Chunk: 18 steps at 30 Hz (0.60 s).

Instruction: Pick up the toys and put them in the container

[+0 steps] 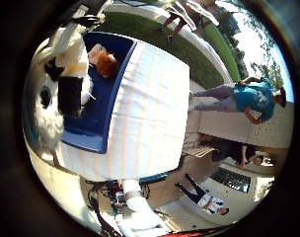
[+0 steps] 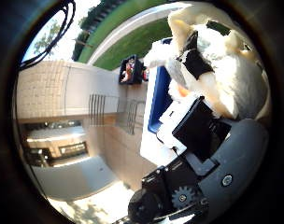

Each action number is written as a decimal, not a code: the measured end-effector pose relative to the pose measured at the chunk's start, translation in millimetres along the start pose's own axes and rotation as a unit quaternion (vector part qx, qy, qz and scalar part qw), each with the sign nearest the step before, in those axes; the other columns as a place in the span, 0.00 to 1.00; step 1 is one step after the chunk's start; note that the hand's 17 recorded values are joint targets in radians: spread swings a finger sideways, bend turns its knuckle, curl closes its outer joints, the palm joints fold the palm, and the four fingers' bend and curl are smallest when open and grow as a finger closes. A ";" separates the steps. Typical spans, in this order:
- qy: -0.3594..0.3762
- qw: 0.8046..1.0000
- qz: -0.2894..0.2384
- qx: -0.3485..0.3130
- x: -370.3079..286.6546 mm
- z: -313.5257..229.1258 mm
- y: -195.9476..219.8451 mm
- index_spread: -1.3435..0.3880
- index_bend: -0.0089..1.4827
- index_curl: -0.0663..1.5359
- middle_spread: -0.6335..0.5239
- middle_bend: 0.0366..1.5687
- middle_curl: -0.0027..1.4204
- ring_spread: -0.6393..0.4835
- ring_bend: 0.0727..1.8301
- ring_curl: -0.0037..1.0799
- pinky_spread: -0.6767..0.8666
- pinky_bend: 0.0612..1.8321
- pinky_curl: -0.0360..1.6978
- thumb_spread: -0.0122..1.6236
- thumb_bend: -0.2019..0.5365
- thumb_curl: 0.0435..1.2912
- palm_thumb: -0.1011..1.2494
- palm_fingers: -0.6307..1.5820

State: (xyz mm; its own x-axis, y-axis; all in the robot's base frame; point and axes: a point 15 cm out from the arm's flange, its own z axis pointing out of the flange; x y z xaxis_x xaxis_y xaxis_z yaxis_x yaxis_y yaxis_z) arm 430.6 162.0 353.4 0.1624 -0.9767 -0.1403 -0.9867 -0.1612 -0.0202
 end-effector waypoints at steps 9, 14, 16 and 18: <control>0.001 0.994 -0.068 -0.087 9.2 51.8 10.6 0.48 0.21 0.46 0.55 0.18 0.38 0.77 0.39 0.39 0.67 0.61 0.43 0.72 0.25 0.42 0.68 0.15; -0.020 0.996 -0.077 -0.047 8.4 7.9 20.4 0.50 0.12 0.39 0.58 0.08 0.31 0.81 0.30 0.31 0.71 0.53 0.37 0.71 0.25 0.40 0.70 0.22; -0.024 0.996 -0.082 -0.037 9.5 -10.4 32.8 0.50 0.11 0.36 0.59 0.07 0.29 0.82 0.28 0.30 0.73 0.50 0.35 0.71 0.24 0.40 0.70 0.24; -0.026 0.995 -0.088 -0.031 13.4 -32.6 55.0 0.52 0.12 0.34 0.60 0.07 0.27 0.83 0.27 0.29 0.74 0.48 0.34 0.71 0.24 0.39 0.70 0.26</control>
State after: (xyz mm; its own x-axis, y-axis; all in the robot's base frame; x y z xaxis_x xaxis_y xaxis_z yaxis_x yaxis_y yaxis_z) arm 378.6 135.5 382.7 0.3299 -0.9245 -0.1910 -0.9409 -0.3385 0.0129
